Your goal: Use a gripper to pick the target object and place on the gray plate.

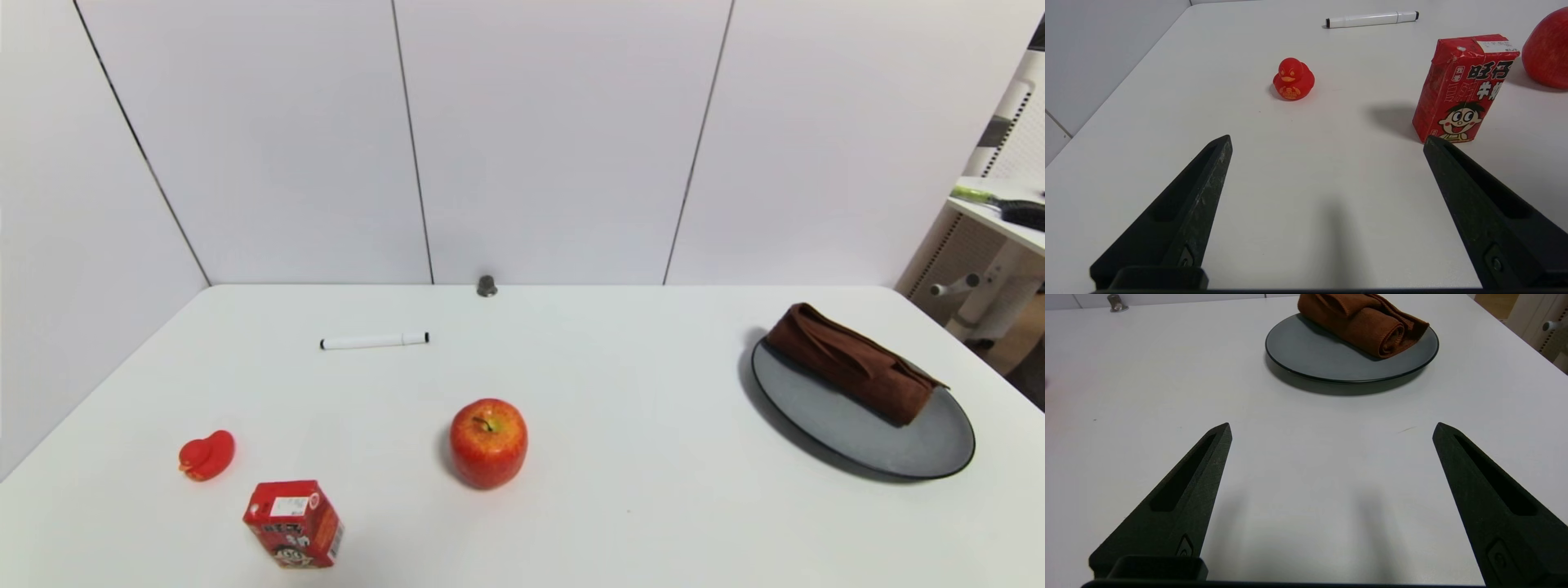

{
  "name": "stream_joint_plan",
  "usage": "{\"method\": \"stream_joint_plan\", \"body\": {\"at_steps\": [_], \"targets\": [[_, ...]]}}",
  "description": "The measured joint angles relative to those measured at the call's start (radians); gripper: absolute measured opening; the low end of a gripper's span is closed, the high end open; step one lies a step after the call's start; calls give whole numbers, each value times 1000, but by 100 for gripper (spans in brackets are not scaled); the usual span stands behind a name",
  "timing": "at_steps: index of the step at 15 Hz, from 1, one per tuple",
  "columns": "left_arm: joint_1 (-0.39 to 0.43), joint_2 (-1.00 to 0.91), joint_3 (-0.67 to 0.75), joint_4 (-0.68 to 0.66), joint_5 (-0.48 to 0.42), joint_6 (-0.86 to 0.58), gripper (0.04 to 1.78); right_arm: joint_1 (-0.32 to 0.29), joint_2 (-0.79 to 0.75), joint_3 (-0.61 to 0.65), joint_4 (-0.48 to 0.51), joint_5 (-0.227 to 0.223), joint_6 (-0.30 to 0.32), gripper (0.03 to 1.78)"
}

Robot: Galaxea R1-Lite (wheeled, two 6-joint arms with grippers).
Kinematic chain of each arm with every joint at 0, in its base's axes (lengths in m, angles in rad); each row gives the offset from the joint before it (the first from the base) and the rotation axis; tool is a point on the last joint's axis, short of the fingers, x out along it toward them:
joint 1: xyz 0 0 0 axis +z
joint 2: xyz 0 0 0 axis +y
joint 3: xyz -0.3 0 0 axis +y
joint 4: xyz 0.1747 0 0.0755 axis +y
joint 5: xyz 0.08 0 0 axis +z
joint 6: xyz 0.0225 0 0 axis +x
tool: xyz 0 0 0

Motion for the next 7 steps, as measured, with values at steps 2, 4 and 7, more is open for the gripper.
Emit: {"method": "stream_joint_plan", "body": {"at_steps": [2,4,7], "targets": [[0,0,0,0,0,0,169,0,0,0,0,-1,1,170],[0,0,0,0,0,0,169,0,0,0,-1,-8,0,170],[0,0,0,0,0,0,169,0,0,-1,1,-10,1,170]]}}
